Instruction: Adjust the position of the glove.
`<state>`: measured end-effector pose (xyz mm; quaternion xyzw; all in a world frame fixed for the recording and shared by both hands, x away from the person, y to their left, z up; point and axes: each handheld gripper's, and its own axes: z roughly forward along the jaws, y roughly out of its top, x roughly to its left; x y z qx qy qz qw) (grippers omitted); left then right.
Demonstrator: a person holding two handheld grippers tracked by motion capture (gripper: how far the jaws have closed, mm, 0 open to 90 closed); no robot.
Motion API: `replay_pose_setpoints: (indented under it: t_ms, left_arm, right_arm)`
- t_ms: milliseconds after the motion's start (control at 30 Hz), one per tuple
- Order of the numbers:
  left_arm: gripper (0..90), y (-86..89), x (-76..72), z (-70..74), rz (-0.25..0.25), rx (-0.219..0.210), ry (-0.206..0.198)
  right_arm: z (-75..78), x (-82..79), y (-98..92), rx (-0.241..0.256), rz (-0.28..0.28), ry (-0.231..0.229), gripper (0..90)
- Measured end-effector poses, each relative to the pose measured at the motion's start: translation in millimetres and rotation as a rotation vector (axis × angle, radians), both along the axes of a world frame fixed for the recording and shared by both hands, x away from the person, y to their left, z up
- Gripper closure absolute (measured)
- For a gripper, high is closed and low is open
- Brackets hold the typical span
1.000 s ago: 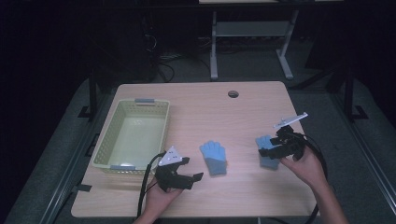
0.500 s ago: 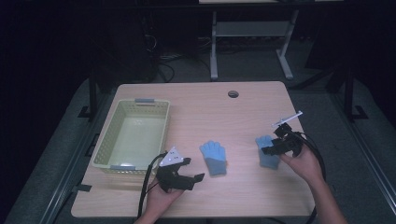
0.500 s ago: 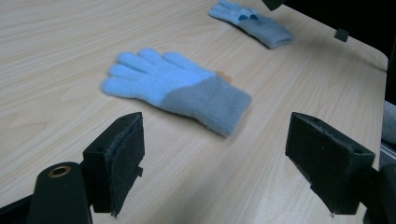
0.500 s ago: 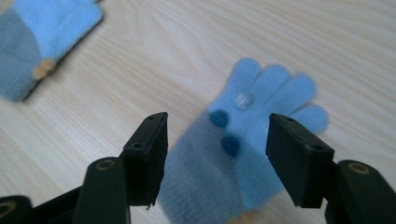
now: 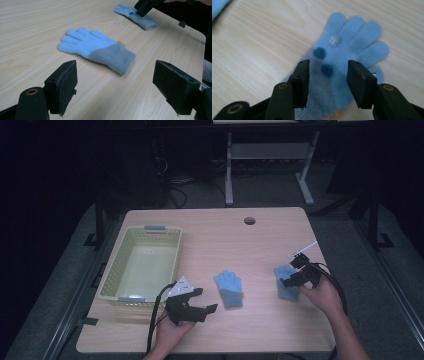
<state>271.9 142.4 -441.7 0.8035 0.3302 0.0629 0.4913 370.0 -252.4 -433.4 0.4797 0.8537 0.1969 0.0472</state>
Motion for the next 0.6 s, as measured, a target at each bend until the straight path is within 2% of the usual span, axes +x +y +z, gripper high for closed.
replay_pose_setpoints:
  t_ms: [200, 333, 467, 600]
  left_arm:
    - [19.5, -2.2, -1.1, -0.6, -0.005, 0.006, -0.003]
    - [19.6, -2.4, -1.7, -0.7, -0.003, 0.002, -0.002]
    - [19.5, -2.8, -2.0, -0.4, -0.006, 0.001, -0.004]
    - [19.5, -2.6, -1.4, -1.3, -0.009, 0.008, 0.002]
  right_arm:
    - [-7.7, -0.3, -2.1, -0.018, -0.013, 0.028, 58.6]
    - [-8.9, -1.8, -1.6, -0.022, -0.009, 0.015, 58.4]
    - [-9.2, -2.5, 0.0, -0.031, -0.013, 0.021, 58.6]
    - [-9.4, -3.0, 4.7, -0.065, -0.005, 0.011, 59.8]
